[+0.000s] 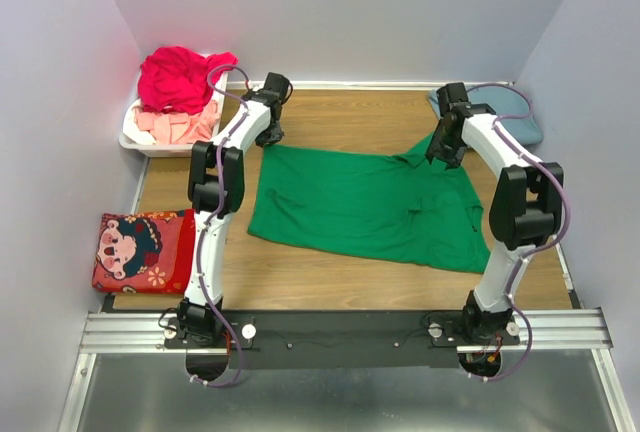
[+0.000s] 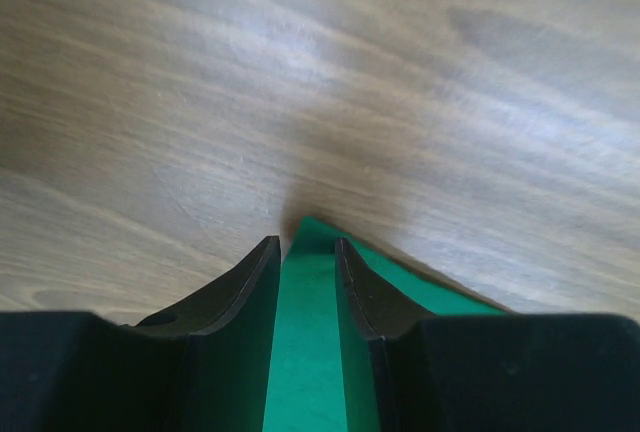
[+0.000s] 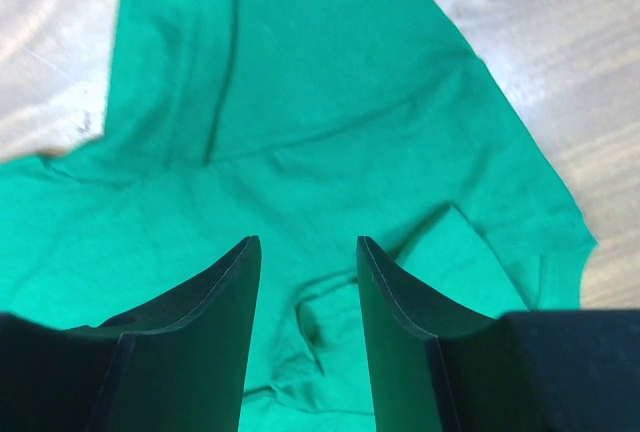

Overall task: Fold and stack the t-shirts
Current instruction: Fold the tshirt

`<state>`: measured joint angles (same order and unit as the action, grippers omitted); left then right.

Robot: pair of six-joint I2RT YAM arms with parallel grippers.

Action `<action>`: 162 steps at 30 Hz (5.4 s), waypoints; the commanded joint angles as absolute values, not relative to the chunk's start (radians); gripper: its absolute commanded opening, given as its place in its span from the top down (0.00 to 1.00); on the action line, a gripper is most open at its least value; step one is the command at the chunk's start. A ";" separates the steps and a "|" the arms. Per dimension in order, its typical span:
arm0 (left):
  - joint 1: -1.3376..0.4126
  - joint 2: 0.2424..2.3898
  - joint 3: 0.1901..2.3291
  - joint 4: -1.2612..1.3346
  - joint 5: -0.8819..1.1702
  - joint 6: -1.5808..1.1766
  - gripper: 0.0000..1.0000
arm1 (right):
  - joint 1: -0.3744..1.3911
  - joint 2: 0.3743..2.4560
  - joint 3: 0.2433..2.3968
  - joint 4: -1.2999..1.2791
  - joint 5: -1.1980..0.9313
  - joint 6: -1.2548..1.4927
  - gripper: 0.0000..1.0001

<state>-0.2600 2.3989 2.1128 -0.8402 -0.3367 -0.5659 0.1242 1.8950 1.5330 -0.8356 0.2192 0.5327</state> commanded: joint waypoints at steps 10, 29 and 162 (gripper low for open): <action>-0.244 2.457 2.056 -0.835 -0.308 -0.558 0.65 | 0.120 2.011 1.675 -0.824 0.213 0.520 0.48; -0.209 2.401 2.019 -0.847 -0.365 -0.560 1.00 | 0.098 2.101 1.812 -0.824 0.248 0.522 0.48; -0.207 2.220 2.112 -0.884 -0.411 -0.469 1.00 | 0.057 2.030 1.962 -0.661 0.337 0.495 0.99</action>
<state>-0.2161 2.3211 2.1201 -0.8661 -0.3710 -0.4934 0.0624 2.1216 2.0323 -0.6563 0.2802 0.4961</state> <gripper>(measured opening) 0.008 0.015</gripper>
